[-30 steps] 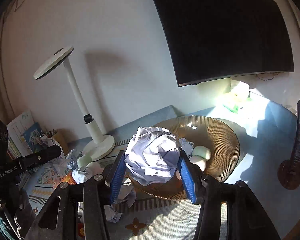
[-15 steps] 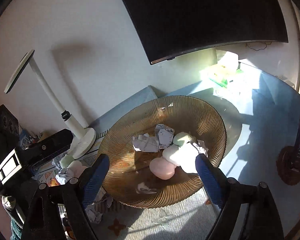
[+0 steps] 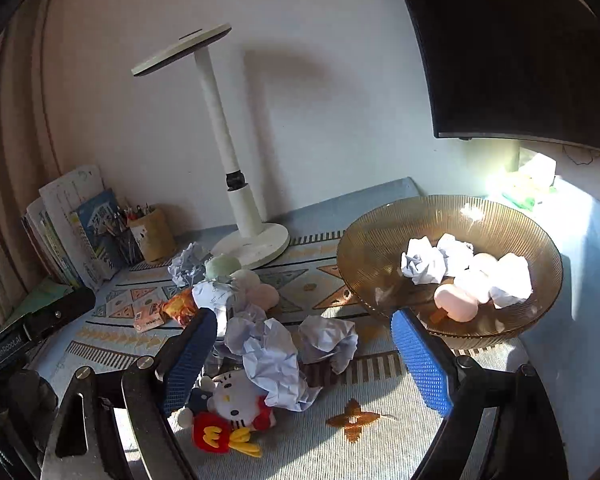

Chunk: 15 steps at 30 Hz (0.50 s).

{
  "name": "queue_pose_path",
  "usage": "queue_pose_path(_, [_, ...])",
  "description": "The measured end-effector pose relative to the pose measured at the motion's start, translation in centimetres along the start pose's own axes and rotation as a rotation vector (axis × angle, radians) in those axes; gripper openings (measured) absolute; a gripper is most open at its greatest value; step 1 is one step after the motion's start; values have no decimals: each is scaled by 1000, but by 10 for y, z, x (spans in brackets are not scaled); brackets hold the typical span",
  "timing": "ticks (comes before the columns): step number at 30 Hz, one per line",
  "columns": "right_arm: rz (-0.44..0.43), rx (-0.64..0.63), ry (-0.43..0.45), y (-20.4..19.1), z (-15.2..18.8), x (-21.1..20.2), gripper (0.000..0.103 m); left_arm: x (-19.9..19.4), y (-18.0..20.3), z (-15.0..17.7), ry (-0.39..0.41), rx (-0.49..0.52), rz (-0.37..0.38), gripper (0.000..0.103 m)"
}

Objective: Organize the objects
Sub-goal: 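Withdraw both tools from bowl back toward the cluttered pile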

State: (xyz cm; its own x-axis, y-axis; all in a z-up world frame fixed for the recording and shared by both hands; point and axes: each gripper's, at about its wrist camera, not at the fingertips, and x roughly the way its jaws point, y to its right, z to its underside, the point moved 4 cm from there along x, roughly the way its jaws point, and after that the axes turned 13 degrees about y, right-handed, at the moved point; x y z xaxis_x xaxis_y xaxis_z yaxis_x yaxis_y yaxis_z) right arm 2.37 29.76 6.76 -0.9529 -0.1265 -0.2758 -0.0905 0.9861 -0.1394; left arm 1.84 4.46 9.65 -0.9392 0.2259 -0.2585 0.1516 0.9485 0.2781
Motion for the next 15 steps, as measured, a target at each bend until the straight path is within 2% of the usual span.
queue_pose_path(3, [11,-27,-42,-1,25,14,88,11,-29,34,-55,47,-65,101])
queue_pose_path(6, [-9,-20,-72,-1,27,21,88,21,-42,59,-105,46,-51,100])
queue_pose_path(7, [-12,-16,-86,0,29,23,89,24,-43,61,-139,31,-34,99])
queue_pose_path(9, [-34,-11,-119,-2,33,27,89,20,-41,59,-114,31,12,100])
queue_pose_path(11, [-36,-22,-124,-4,34,28,89,24,-41,63,-146,24,33,99])
queue_pose_path(15, [-38,-60,-122,-11,36,27,89,21,-36,65,-141,33,34,99])
